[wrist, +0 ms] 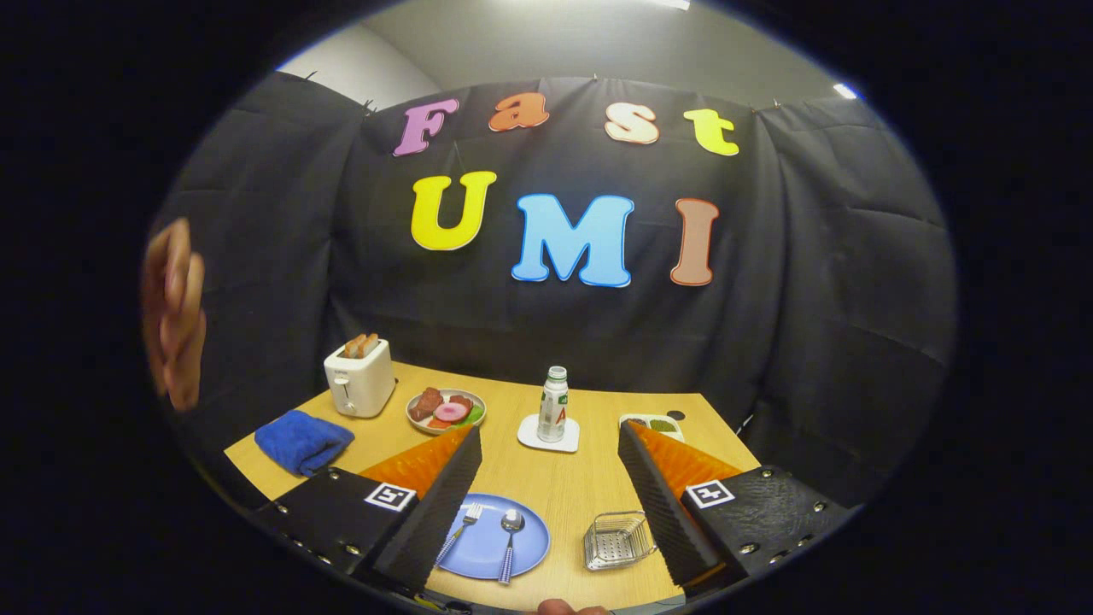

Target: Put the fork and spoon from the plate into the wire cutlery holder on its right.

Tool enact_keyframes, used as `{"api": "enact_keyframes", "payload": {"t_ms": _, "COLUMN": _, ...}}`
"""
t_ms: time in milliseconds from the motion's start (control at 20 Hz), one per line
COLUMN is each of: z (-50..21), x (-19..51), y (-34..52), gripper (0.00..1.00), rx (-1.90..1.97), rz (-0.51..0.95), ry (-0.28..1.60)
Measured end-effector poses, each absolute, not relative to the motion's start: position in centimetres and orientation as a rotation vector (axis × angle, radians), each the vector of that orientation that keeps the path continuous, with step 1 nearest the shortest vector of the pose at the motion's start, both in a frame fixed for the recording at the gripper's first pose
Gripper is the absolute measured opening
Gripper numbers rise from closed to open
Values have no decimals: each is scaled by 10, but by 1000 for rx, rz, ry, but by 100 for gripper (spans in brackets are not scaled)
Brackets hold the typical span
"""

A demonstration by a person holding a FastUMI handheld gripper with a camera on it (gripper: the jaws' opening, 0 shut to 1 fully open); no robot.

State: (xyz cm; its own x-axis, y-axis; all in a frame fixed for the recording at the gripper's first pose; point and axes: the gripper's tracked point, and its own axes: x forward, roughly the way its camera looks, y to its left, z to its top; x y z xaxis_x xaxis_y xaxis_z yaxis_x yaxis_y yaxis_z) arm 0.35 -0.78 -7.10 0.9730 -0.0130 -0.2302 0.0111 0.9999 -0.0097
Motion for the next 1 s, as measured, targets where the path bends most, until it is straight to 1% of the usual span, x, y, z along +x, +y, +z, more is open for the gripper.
{"api": "enact_keyframes", "payload": {"t_ms": 200, "z": -97, "x": 5, "y": 8, "gripper": 99, "rx": -13, "rz": 29, "ry": 320}}
{"api": "enact_keyframes", "payload": {"t_ms": 400, "z": -117, "x": 7, "y": 9, "gripper": 99, "rx": -10, "rz": 27, "ry": 400}}
{"api": "enact_keyframes", "payload": {"t_ms": 650, "z": -156, "x": -2, "y": 19, "gripper": 99, "rx": -84, "rz": 57, "ry": 546}}
{"api": "enact_keyframes", "payload": {"t_ms": 800, "z": -175, "x": -7, "y": 33, "gripper": 99, "rx": -61, "rz": 92, "ry": 626}}
{"api": "enact_keyframes", "payload": {"t_ms": 850, "z": -180, "x": -6, "y": 31, "gripper": 99, "rx": -72, "rz": 84, "ry": 647}}
{"api": "enact_keyframes", "payload": {"t_ms": 900, "z": -187, "x": -7, "y": 32, "gripper": 96, "rx": -68, "rz": 86, "ry": 668}}
{"api": "enact_keyframes", "payload": {"t_ms": 1000, "z": -198, "x": -9, "y": 35, "gripper": 95, "rx": -58, "rz": 86, "ry": 720}}
